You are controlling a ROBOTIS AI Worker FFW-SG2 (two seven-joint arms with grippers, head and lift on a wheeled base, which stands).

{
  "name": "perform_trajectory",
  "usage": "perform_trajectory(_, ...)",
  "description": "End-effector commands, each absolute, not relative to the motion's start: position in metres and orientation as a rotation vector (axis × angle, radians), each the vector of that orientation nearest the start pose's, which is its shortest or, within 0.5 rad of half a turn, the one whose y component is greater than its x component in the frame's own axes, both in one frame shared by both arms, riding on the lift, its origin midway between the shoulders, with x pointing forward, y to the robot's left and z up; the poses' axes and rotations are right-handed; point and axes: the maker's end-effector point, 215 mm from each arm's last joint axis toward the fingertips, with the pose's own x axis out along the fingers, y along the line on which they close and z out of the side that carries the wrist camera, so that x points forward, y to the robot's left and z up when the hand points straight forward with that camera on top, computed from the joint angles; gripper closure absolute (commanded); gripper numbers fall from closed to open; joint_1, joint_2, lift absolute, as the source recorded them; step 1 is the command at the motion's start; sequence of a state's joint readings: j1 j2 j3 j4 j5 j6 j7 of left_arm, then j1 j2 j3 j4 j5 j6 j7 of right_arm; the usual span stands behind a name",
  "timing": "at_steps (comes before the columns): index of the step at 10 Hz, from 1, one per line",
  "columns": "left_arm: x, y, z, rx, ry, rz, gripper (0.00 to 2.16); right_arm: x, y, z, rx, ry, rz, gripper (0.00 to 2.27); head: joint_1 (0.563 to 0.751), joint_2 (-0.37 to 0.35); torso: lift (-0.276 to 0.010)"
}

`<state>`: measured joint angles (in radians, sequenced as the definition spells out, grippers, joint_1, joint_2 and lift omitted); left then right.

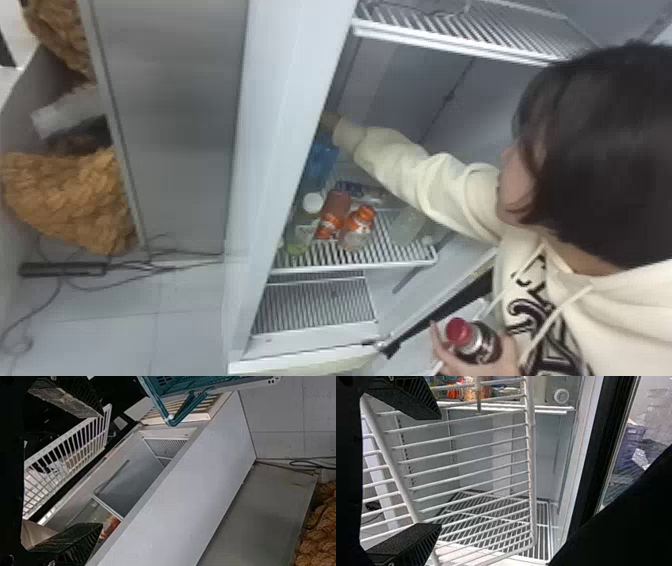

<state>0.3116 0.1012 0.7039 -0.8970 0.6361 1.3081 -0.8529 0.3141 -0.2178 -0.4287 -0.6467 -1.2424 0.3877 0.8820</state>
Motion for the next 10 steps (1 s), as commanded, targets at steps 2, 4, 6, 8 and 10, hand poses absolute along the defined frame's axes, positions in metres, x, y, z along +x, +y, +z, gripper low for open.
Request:
perform_trajectory(2, 0.1302, 0.2226, -0.6672, -1.829, 1.081, -0.003, 0.00, 0.2074, -0.3995, -0.6895, 1.459, 0.365, -0.256, 0.00, 0.695, -0.350, 0.000)
perform_trajectory(4, 0.1302, 0.2226, -0.6672, -1.829, 1.081, -0.003, 0.00, 0.2074, -0.3995, -0.6895, 1.459, 0.365, -0.256, 0.00, 0.695, -0.350, 0.000)
perform_trajectory(6, 0.1302, 0.2226, -0.6672, -1.829, 1.081, -0.003, 0.00, 0.2074, -0.3995, -0.6895, 1.459, 0.365, -0.256, 0.00, 0.695, -0.350, 0.000)
perform_trajectory(8, 0.1302, 0.2226, -0.6672, -1.829, 1.081, -0.003, 0.00, 0.2074, -0.3995, -0.6895, 1.459, 0.365, -0.256, 0.00, 0.695, -0.350, 0.000)
perform_trajectory(10, 0.1302, 0.2226, -0.6672, -1.829, 1.081, -0.003, 0.00, 0.2074, -0.3995, -0.6895, 1.459, 0.365, -0.256, 0.00, 0.695, -0.350, 0.000)
